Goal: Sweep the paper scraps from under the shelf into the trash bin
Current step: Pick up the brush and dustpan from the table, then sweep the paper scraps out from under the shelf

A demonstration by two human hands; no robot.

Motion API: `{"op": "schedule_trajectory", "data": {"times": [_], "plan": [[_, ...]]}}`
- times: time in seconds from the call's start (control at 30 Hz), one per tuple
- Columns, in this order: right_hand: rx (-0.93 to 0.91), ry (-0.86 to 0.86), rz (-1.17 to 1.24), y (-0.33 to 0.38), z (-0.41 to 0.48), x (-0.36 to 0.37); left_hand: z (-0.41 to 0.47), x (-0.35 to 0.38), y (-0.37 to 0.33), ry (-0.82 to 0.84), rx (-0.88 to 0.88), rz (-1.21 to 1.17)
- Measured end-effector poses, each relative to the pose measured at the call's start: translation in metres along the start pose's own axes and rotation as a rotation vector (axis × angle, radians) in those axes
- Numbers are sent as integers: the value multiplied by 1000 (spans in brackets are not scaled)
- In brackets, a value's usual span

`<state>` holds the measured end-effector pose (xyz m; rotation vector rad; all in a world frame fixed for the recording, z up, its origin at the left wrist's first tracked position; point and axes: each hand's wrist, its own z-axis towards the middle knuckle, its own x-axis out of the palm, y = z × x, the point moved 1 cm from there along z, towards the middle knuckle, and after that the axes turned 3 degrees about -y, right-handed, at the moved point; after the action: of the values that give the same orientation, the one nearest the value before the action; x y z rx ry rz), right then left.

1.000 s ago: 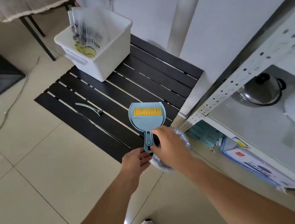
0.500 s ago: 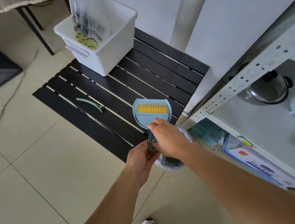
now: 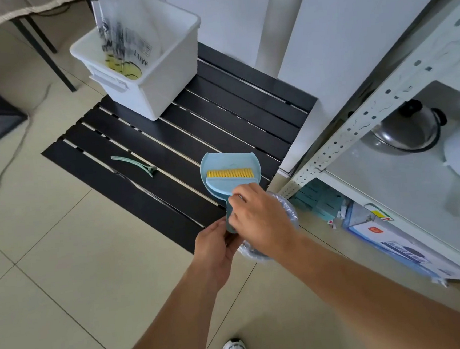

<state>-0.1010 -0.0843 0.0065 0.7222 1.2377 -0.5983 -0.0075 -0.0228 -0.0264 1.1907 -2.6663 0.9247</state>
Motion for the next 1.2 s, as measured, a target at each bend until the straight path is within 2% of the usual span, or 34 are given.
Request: {"op": "schedule_trajectory", "data": {"times": [0.13,0.2,0.27,0.33,0.37,0.4,0.43,0.53,0.6,0.77,0.87,1.03,1.13,1.2], "plan": [[144,-234,79,-11,-12,-8,-3,4,-1,-57,-24,-81],[238,-376,154,-14,-27,-20,-6,1,0,-101,-16,-27],[347,-552,329,-14,-51,-38,-13,-2,4,-235,42,112],[477,-705,529,-7,-83,-58,-30,-2,12,-437,188,226],[560,-743,603,-1,-100,-67,-41,2,21,-467,253,236],[651,-759,659,7,-118,-73,-53,8,33,-410,267,220],[745,-767,707,13,-135,-76,-65,17,47,-273,224,184],[1004,-792,800,14,-185,-73,-86,51,100,218,-63,75],[1119,-756,801,0,-216,-64,-89,71,134,353,-194,68],[1248,-643,783,-44,-278,-37,-67,106,212,344,-361,73],[1263,-440,706,-82,-311,-3,-34,121,258,420,-374,200],[1126,-138,522,-156,-337,55,31,152,321,464,-281,426],[1040,-98,448,-200,-348,102,70,174,346,551,-214,611],[1006,-134,401,-230,-359,136,93,190,353,547,-78,867]]}}
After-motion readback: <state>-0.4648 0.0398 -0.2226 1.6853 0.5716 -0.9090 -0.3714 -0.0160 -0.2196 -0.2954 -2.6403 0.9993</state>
